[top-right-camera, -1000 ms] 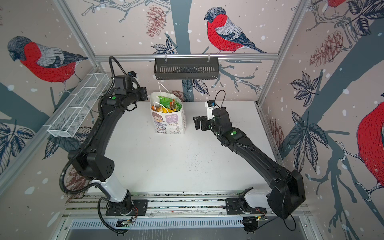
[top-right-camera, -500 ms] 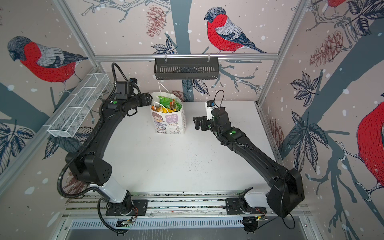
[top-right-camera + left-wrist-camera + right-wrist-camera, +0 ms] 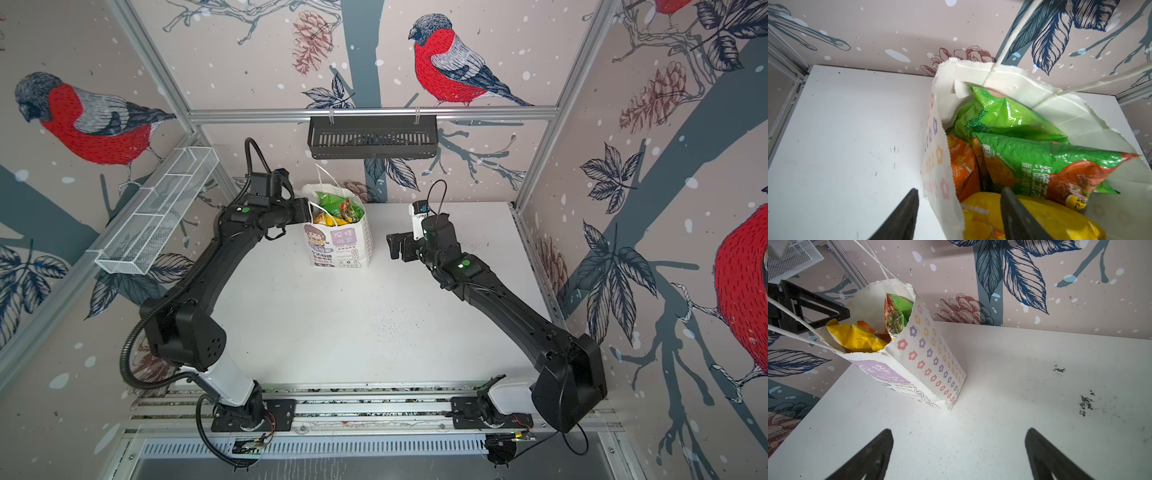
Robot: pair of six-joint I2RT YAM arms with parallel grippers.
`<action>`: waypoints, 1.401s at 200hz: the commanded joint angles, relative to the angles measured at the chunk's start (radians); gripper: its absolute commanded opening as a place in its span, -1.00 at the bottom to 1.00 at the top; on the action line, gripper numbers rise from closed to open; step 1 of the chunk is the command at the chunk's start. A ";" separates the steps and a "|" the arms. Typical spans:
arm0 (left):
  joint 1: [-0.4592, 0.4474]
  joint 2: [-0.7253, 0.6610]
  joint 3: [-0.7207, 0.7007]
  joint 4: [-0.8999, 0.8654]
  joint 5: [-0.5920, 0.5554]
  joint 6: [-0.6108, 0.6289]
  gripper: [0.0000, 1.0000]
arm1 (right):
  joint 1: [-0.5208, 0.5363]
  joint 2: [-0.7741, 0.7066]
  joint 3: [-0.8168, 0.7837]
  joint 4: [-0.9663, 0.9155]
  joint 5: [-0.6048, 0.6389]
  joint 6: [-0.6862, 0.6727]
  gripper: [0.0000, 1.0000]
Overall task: Take the snacks out of the paper bag
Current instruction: Move the paper bag to the top-center of the table.
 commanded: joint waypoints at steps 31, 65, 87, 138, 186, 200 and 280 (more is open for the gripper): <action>-0.019 0.072 0.092 -0.075 -0.147 -0.002 -0.08 | -0.007 -0.013 -0.011 0.011 0.017 -0.019 1.00; -0.022 0.136 0.171 -0.112 -0.175 0.005 -0.24 | -0.014 -0.015 -0.014 0.009 0.021 -0.022 0.99; -0.025 0.184 0.229 -0.149 -0.190 0.012 -0.30 | -0.020 -0.018 -0.018 0.007 0.024 -0.024 0.99; -0.035 0.248 0.308 -0.193 -0.224 0.019 -0.86 | -0.034 -0.019 -0.021 0.005 0.026 -0.023 1.00; -0.050 0.281 0.381 -0.243 -0.268 0.021 -1.00 | -0.039 -0.021 -0.023 0.004 0.029 -0.019 1.00; -0.054 0.274 0.385 -0.246 -0.272 0.022 -1.00 | -0.039 -0.025 -0.024 0.005 0.027 -0.016 1.00; -0.077 0.141 0.256 -0.164 -0.280 0.015 -1.00 | -0.039 -0.036 -0.032 0.007 0.014 -0.007 1.00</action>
